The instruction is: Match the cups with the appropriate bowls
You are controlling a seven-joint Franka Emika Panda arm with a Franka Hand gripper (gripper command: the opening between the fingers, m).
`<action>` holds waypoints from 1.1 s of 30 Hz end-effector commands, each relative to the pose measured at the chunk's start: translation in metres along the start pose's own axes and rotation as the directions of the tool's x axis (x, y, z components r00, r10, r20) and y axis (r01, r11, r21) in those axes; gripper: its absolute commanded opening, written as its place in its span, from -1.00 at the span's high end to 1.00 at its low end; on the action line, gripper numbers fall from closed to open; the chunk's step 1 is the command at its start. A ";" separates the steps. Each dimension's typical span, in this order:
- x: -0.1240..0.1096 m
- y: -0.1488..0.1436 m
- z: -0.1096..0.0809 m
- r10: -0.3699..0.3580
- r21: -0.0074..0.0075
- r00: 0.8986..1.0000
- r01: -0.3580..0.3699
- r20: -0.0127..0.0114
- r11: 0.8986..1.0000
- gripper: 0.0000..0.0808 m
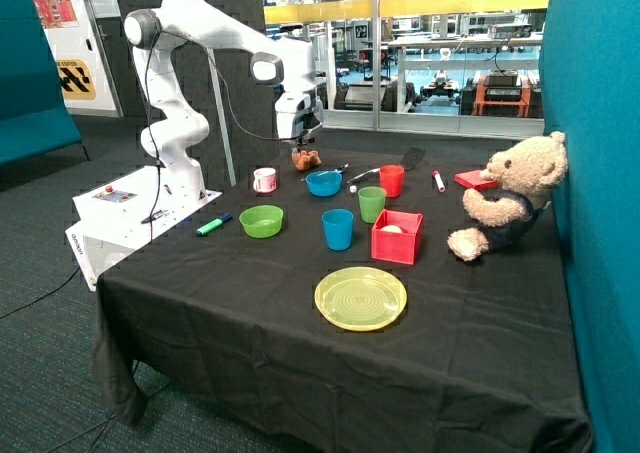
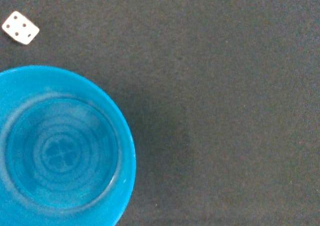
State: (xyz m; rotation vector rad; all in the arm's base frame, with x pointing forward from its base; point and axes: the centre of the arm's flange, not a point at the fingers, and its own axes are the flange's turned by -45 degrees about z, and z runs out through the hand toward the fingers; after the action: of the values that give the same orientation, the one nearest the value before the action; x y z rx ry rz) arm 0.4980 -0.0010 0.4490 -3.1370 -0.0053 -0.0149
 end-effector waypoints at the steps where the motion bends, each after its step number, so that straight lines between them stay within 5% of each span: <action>1: 0.002 -0.001 -0.001 -0.384 -0.001 0.923 0.384 0.011 0.923 -1.00; 4: 0.005 0.004 0.002 -0.372 -0.001 0.928 0.372 0.011 0.928 -0.91; 5: 0.005 0.005 0.003 -0.371 -0.001 0.928 0.371 0.011 0.929 -0.39; 6: 0.006 0.006 0.003 -0.371 -0.001 0.929 0.371 0.011 0.929 -0.13; 8: 0.006 0.007 0.004 -0.369 -0.001 0.929 0.369 0.011 0.930 0.06; 33: 0.037 0.036 0.006 -0.357 -0.001 0.934 0.358 0.011 0.934 0.15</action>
State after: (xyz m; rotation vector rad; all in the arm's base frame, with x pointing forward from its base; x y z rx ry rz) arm 0.5213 -0.0249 0.4458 -3.0918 -0.5587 0.0002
